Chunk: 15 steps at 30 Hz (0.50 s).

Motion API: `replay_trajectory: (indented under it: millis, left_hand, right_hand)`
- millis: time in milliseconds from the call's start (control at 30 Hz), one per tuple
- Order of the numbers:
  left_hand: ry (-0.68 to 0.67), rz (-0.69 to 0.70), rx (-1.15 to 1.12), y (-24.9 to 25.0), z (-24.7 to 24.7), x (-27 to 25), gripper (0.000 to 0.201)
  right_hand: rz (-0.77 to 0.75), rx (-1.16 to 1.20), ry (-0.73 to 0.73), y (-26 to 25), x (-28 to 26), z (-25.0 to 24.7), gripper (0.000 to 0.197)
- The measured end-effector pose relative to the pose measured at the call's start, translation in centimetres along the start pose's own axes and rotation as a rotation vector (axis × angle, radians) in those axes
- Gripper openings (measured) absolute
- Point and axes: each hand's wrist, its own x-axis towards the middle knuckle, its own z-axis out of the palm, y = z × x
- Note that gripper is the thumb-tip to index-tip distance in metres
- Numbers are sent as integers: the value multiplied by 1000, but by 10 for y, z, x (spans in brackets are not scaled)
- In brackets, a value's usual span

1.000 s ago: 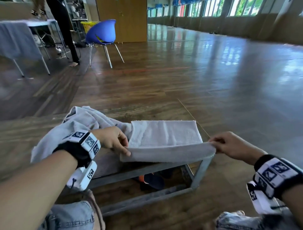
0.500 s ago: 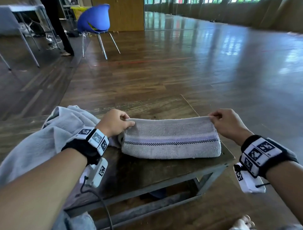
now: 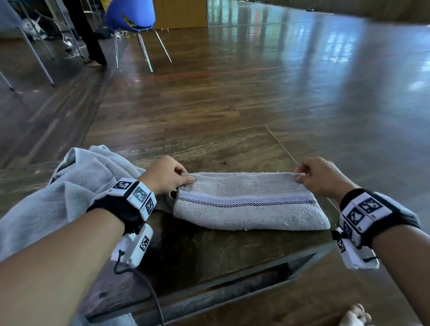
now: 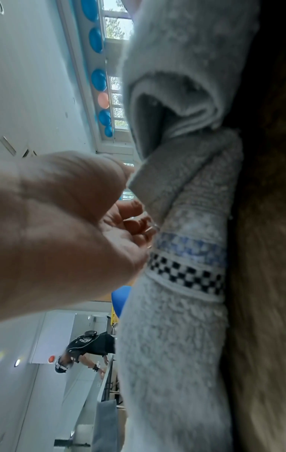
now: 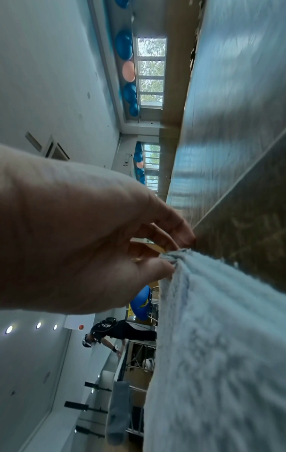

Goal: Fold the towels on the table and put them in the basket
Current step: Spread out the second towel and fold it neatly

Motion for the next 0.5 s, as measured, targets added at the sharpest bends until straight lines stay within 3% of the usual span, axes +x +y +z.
replay_trajectory:
  millis: [300, 400, 500]
  left_hand:
    - [12, -95, 114, -8, -18, -11, 18]
    - [69, -134, 153, -16, -25, -18, 20]
    - [159, -55, 172, -11, -29, -26, 19]
  right_hand:
    - [-80, -28, -112, -29, -29, -2, 15]
    - [-138, 12, -69, -46, -34, 2, 12]
    - [-152, 67, -11, -55, -35, -6, 10]
